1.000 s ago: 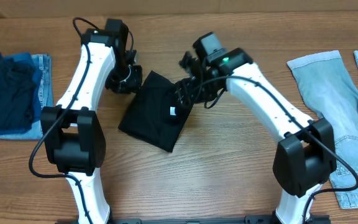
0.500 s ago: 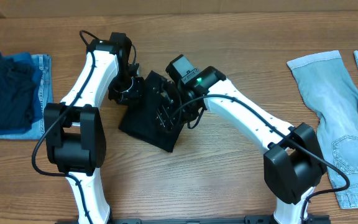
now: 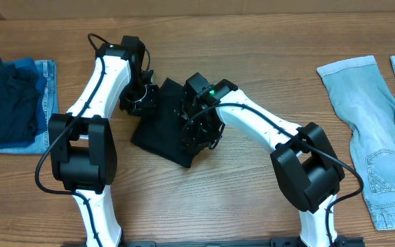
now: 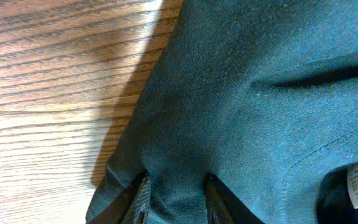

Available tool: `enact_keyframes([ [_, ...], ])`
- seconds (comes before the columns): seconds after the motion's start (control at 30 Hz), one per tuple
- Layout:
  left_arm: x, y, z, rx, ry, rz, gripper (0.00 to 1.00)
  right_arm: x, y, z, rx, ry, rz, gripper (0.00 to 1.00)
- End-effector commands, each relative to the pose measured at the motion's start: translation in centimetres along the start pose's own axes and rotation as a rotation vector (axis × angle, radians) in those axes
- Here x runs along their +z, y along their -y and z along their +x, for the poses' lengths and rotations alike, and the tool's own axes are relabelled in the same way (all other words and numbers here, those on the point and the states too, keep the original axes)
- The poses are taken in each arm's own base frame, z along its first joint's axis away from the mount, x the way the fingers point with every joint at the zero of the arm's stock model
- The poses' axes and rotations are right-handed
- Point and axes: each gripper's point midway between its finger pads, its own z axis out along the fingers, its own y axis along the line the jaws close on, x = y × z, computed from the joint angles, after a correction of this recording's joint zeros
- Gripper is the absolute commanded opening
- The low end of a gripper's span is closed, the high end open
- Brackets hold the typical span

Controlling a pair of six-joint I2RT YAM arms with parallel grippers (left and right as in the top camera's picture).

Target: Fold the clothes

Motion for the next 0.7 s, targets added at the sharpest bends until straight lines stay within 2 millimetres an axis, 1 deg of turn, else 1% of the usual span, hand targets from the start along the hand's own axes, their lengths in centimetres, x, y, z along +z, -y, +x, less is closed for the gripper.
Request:
enact_keyframes([
  [0.0,-0.9,0.6,0.2,0.030,0.021,0.015,0.36,-0.2,1.5,-0.2,0.127,0.010,0.049,0.24],
  [0.03,-0.9,0.5,0.3,0.030,0.020,0.014,0.36,-0.2,2.0,-0.3,0.158,0.017,0.073,0.24],
  [0.1,-0.9,0.5,0.3,0.034,0.017,0.014,0.38,-0.2,2.2,-0.2,0.178,0.018,0.087,0.24],
  [0.33,-0.9,0.5,0.4,0.040,0.015,0.013,0.39,0.1,1.9,2.1,0.202,-0.068,0.112,0.26],
  [0.37,-0.9,0.5,0.4,0.043,0.014,0.013,0.39,0.1,1.8,2.4,0.202,-0.080,0.115,0.30],
  [0.47,-0.9,0.5,0.6,0.046,0.007,0.012,0.39,0.3,1.5,3.0,0.199,-0.101,0.122,0.35],
  [0.6,-0.9,0.5,0.9,0.052,-0.005,0.011,0.40,0.5,1.3,3.0,0.190,-0.098,0.125,0.34],
  [0.67,-0.9,0.4,1.1,0.068,-0.015,0.010,0.36,0.1,1.7,1.7,0.176,-0.045,0.129,0.35],
])
